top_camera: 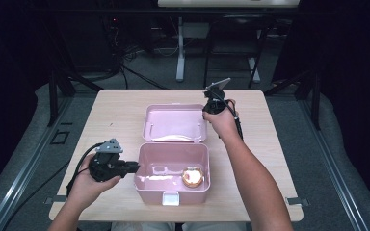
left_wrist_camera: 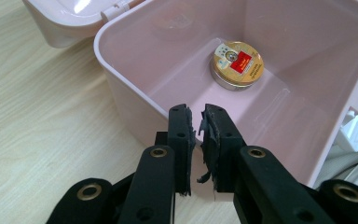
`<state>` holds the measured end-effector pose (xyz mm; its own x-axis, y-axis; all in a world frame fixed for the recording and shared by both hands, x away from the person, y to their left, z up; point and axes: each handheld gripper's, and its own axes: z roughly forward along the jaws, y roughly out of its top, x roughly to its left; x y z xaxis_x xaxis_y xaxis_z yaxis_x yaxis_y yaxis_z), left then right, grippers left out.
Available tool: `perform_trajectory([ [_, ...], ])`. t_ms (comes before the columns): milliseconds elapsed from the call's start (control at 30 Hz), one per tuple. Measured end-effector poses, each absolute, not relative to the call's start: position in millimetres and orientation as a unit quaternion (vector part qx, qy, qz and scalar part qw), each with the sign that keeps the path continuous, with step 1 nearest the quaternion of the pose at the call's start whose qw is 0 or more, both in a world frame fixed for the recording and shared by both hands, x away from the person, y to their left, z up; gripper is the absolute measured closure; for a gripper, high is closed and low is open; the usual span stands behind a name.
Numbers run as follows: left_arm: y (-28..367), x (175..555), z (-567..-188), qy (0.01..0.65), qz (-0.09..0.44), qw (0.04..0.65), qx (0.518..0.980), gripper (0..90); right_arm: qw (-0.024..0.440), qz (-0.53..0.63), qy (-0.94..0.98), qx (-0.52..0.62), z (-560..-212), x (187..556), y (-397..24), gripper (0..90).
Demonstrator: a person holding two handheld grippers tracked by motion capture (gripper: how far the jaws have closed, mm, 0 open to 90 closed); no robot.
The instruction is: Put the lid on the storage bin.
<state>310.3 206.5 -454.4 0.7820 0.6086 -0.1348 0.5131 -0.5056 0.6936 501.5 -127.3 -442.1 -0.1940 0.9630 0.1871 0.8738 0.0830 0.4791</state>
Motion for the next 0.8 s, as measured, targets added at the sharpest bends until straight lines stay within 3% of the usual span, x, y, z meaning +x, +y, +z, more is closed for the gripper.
perform_trajectory([
  [800,206,310,-454,0.326,0.064,0.377,0.865,81.1,0.133,0.301,0.729,0.601,-416,478,-131,86.1],
])
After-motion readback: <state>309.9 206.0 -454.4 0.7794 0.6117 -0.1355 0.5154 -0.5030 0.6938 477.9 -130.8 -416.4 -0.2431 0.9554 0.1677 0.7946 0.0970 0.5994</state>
